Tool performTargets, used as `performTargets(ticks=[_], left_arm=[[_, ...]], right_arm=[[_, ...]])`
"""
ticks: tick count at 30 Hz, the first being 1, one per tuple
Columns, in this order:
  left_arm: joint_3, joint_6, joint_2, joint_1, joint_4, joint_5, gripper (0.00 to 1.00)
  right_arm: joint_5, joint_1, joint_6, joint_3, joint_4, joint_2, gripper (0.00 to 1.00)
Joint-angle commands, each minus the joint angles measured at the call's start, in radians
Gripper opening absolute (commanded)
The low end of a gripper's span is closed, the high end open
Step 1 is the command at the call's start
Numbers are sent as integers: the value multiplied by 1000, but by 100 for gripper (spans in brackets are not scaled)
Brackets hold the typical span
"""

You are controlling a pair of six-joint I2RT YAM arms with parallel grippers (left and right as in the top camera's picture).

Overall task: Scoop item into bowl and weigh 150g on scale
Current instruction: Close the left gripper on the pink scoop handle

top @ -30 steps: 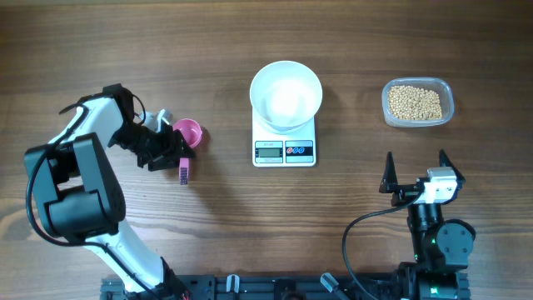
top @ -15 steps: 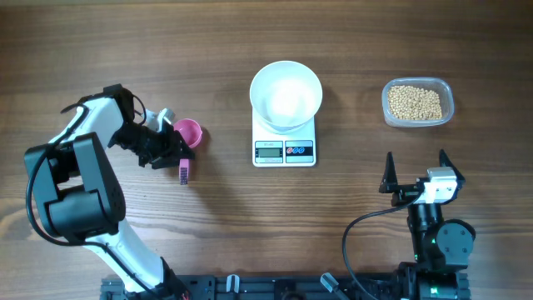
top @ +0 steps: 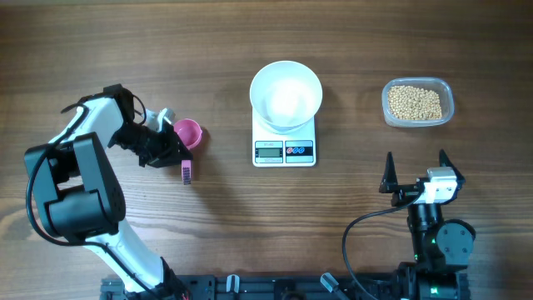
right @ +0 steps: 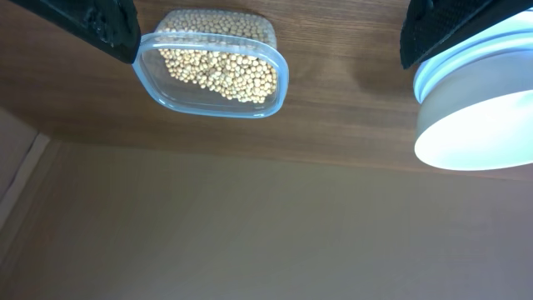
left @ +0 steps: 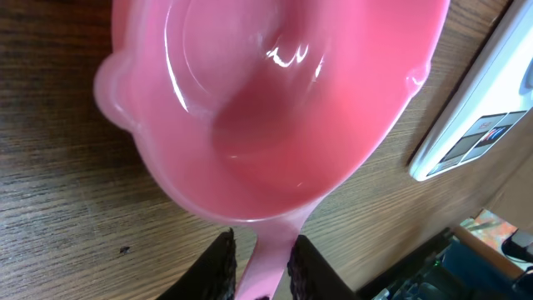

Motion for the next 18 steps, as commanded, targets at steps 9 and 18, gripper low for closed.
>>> performTargets(ticks=[9,18], left_arm=[[0,16,11,5,25,19,10],[0,16,11,5,10,89,4]], right_arm=[[18,3,14,-2,2,-11,100],[18,3,14,-2,2,-11,99]])
